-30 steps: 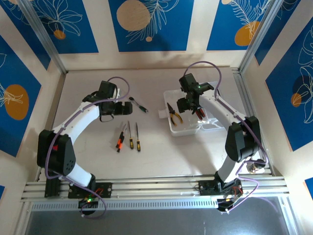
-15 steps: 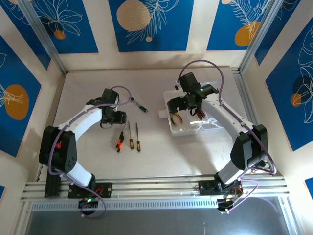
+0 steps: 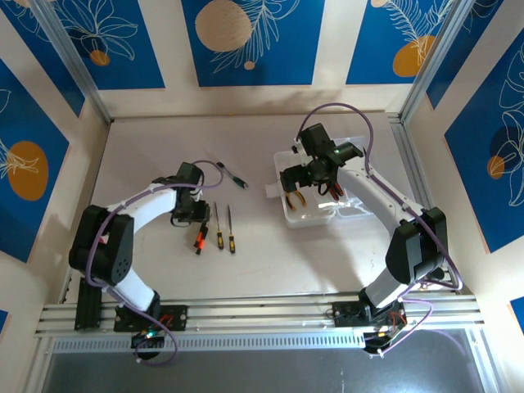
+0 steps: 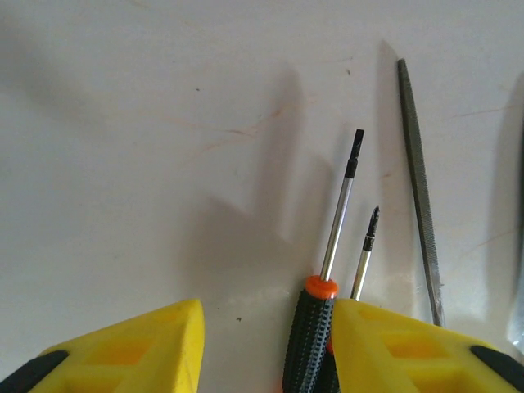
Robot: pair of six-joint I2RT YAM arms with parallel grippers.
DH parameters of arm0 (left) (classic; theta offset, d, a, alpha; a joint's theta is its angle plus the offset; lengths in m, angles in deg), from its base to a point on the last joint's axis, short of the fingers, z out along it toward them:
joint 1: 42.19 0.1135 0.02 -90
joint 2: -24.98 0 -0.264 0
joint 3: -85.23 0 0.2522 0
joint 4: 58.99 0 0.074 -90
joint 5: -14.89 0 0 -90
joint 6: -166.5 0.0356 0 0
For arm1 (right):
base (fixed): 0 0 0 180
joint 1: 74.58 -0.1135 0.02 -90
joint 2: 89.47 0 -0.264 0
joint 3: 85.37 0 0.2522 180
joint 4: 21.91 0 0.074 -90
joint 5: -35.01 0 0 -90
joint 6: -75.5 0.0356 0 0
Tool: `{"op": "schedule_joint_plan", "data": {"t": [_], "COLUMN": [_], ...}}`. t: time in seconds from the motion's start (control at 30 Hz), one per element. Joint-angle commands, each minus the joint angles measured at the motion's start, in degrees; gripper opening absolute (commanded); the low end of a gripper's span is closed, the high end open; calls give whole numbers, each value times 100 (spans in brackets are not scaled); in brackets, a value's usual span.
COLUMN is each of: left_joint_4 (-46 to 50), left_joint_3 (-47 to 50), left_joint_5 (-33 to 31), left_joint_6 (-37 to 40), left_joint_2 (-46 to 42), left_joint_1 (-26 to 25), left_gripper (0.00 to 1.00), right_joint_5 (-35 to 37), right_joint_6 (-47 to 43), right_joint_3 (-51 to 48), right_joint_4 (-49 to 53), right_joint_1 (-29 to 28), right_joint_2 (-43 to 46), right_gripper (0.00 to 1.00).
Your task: Pack the tool kit
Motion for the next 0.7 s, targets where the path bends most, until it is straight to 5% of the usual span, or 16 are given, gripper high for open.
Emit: {"op": "schedule_joint_plan", "data": {"t": [0.0,0.27,0.67], "left_joint_4": [-84,-190,29], "left_joint_3": [-40,2,-64], "left_joint_5": [215,265,-271], "left_joint_6": [-33,-64,-68], "left_joint_2": [188,412,730], "left_joint_1": [-94,-148,-148], "left_gripper": [42,39,18], "right_joint_5": [-178,-213,-238], "right_joint_6": [26,23,45], "right_joint_3": [10,-45,-192], "right_joint_4": [-49,-74,-106], "right_joint_1": [-23,-2,48], "right_joint_2": [-11,-39,58], "right_gripper": [96,96,96]}}
